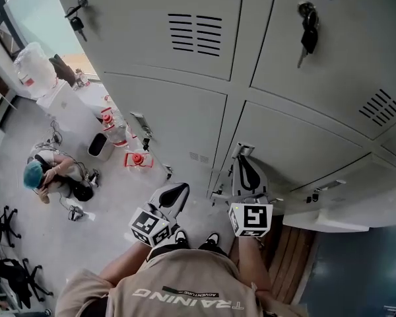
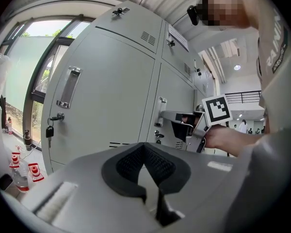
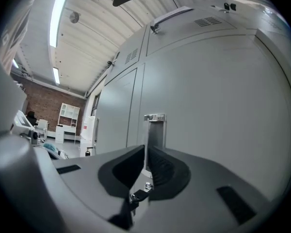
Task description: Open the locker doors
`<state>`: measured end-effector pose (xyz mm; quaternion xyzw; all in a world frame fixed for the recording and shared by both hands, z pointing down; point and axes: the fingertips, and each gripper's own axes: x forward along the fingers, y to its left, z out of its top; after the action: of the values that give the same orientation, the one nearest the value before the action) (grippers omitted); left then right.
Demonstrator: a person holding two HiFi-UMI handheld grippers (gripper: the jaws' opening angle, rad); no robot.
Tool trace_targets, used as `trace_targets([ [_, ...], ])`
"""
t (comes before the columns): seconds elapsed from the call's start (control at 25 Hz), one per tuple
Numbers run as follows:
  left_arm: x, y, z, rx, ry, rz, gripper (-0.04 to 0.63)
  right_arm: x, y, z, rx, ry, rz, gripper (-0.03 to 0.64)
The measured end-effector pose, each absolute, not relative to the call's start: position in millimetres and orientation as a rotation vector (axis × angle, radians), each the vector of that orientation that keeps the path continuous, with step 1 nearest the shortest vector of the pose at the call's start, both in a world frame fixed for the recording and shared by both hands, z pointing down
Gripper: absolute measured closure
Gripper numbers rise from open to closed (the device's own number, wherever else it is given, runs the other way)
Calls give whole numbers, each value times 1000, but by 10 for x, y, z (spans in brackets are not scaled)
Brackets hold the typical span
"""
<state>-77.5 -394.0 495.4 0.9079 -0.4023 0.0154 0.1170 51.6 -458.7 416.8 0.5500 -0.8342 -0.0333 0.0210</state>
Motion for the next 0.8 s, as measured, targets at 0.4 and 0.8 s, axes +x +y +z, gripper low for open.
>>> trace_targets([
  [0.4,-1021,-3913,4979,2683,-1105,28,589,481,-4705,4109,1804,-2472,-136,604],
  [0.8,-1153,-3912,4960,2711,-1054,29,589,378,-4749,4094,1709,-2560,-2,523],
])
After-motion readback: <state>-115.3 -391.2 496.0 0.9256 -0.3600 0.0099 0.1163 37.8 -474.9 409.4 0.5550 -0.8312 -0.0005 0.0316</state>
